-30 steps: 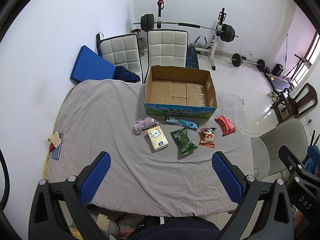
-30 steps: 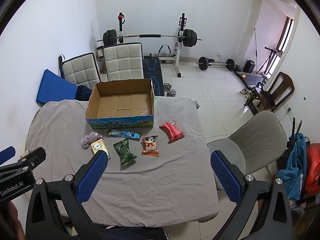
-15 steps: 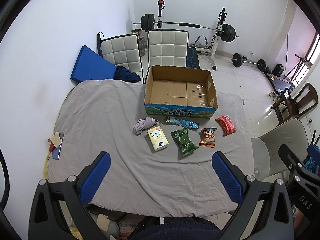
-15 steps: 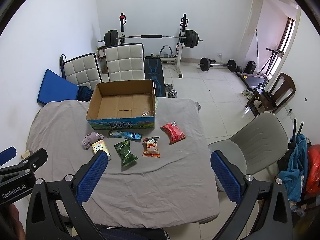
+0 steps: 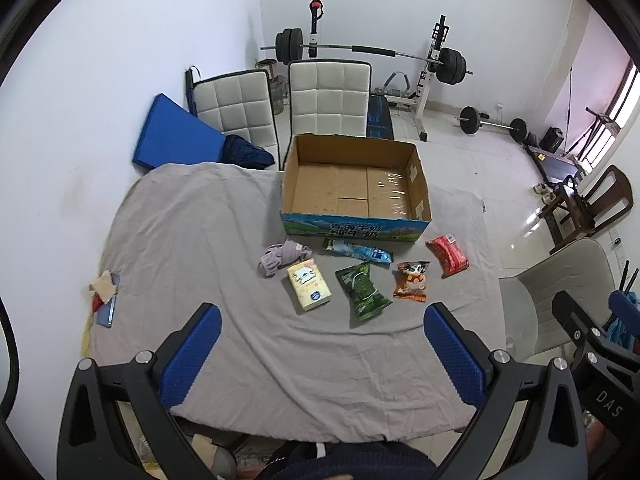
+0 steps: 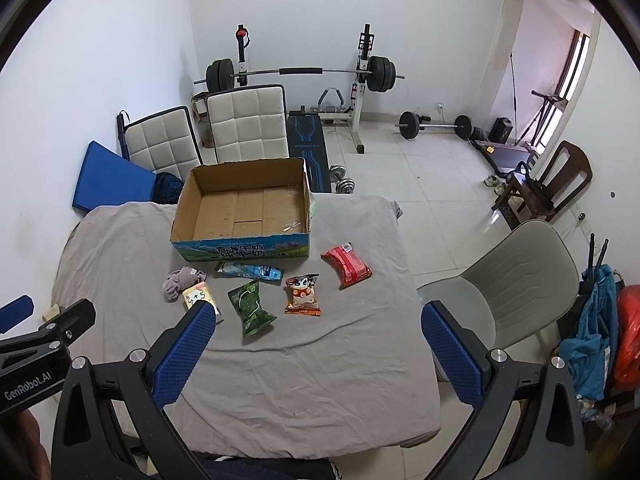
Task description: Organize soft objects
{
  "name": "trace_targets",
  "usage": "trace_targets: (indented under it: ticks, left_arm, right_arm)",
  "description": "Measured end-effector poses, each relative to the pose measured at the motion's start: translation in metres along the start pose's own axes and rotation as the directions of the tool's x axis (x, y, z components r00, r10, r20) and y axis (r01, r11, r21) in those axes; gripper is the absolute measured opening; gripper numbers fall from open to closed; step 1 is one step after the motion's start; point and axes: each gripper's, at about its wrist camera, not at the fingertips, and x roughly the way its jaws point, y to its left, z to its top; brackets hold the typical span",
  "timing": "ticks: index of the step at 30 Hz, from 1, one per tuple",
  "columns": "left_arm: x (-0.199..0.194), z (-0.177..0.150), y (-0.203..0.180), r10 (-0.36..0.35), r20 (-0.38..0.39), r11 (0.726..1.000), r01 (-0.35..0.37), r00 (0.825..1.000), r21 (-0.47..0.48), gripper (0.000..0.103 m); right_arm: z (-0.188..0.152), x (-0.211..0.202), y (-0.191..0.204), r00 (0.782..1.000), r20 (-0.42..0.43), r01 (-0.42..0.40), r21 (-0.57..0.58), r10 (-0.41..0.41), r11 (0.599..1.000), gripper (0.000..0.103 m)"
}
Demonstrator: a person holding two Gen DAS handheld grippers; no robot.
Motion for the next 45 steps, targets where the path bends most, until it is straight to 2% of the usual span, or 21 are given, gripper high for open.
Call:
trace_targets:
  ticks: [5,8,11,13,15,17,18,19,21,26,27,29,31,33,35,38,39,40,41,43,45]
  left_arm:
    - [0.056,0.029,0.001,0.017,-0.008,1.000,-0.017,1.000,0.012,0.103]
    - [0.112,0.041,0.006,-0.003,-0.104,1.000,0.003,0.995,0.000,0.103]
    - [0.168,0.045,0.008,-0.052,-0.215,0.998,0.043,0.975,-0.049,0.103]
    - [0.207,0.044,0.007,-0.091,-0.290,0.994,0.072,0.953,-0.077,0.103]
    - [0.250,0.041,0.005,-0.088,-0.367,0.994,0.059,0.926,-0.090,0.102]
    - [0.284,0.032,0.004,-0.087,-0.407,0.992,0.040,0.909,-0.121,0.102]
    - [0.298,0.025,0.004,-0.093,-0.437,0.989,0.034,0.895,-0.141,0.101]
    - [0.318,0.018,0.004,-0.135,-0.478,0.981,0.051,0.868,-0.186,0.097]
    - [0.344,0.006,0.000,-0.169,-0.519,0.972,0.056,0.838,-0.226,0.096]
    - [0.417,-0.022,-0.019,-0.209,-0.623,0.961,0.041,0.754,-0.272,0.091]
    - [0.433,-0.030,-0.024,-0.218,-0.649,0.960,0.040,0.729,-0.278,0.090]
    - [0.451,-0.040,-0.030,-0.237,-0.668,0.954,0.040,0.706,-0.296,0.089]
    - [0.462,-0.045,-0.034,-0.293,-0.666,0.938,0.070,0.686,-0.341,0.089]
    - [0.469,-0.047,-0.040,-0.309,-0.663,0.934,0.085,0.682,-0.348,0.087]
    - [0.473,-0.050,-0.044,-0.314,-0.655,0.933,0.094,0.687,-0.348,0.083]
    - [0.471,-0.053,-0.046,-0.301,-0.646,0.934,0.081,0.702,-0.348,0.081]
    - [0.469,-0.053,-0.047,-0.301,-0.639,0.935,0.086,0.708,-0.344,0.073]
    - [0.466,-0.053,-0.050,-0.312,-0.626,0.934,0.109,0.714,-0.341,0.059]
    - [0.464,-0.052,-0.053,-0.323,-0.622,0.931,0.121,0.713,-0.345,0.051]
    - [0.459,-0.054,-0.057,-0.323,-0.619,0.930,0.119,0.716,-0.347,0.043]
    - [0.449,-0.055,-0.061,-0.291,-0.611,0.942,0.109,0.736,-0.318,0.038]
  right_arm:
    - [0.016,0.052,-0.009,0.998,-0.058,-0.022,0.006,0.022,1.000,0.103]
    - [0.023,0.108,-0.013,0.990,-0.137,-0.027,0.014,0.029,1.000,0.103]
    - [0.024,0.171,-0.018,0.972,-0.229,-0.044,0.043,0.053,0.998,0.103]
    - [0.022,0.215,-0.026,0.959,-0.275,-0.049,0.073,0.068,0.996,0.103]
    - [0.016,0.260,-0.033,0.945,-0.321,-0.045,0.082,0.069,0.996,0.103]
    - [0.011,0.308,-0.042,0.921,-0.387,-0.021,0.096,0.056,0.995,0.103]
    - [0.007,0.327,-0.044,0.913,-0.403,-0.027,0.105,0.067,0.994,0.103]
    - [0.004,0.352,-0.046,0.902,-0.428,-0.019,0.111,0.065,0.994,0.103]
    - [-0.003,0.393,-0.047,0.876,-0.476,-0.022,0.117,0.076,0.993,0.103]
    - [-0.026,0.481,-0.035,0.795,-0.593,-0.047,0.147,0.126,0.988,0.102]
    - [-0.031,0.498,-0.031,0.777,-0.614,-0.058,0.156,0.143,0.986,0.102]
    - [-0.040,0.514,-0.027,0.744,-0.646,-0.068,0.181,0.171,0.981,0.100]
    - [-0.048,0.532,-0.024,0.715,-0.670,-0.078,0.207,0.199,0.975,0.094]
    - [-0.055,0.546,-0.022,0.692,-0.685,-0.091,0.229,0.227,0.969,0.092]
    - [-0.061,0.558,-0.021,0.679,-0.695,-0.094,0.238,0.237,0.967,0.084]
    - [-0.062,0.566,-0.016,0.698,-0.685,-0.085,0.211,0.209,0.974,0.075]
    - [-0.062,0.568,-0.015,0.701,-0.684,-0.084,0.201,0.202,0.976,0.073]
    - [-0.063,0.569,-0.016,0.702,-0.683,-0.087,0.199,0.201,0.976,0.070]
    - [-0.063,0.570,-0.016,0.702,-0.683,-0.090,0.196,0.201,0.977,0.068]
    - [-0.064,0.569,-0.014,0.707,-0.679,-0.100,0.181,0.198,0.978,0.052]
    - [-0.064,0.563,-0.015,0.708,-0.679,-0.104,0.170,0.192,0.980,0.048]
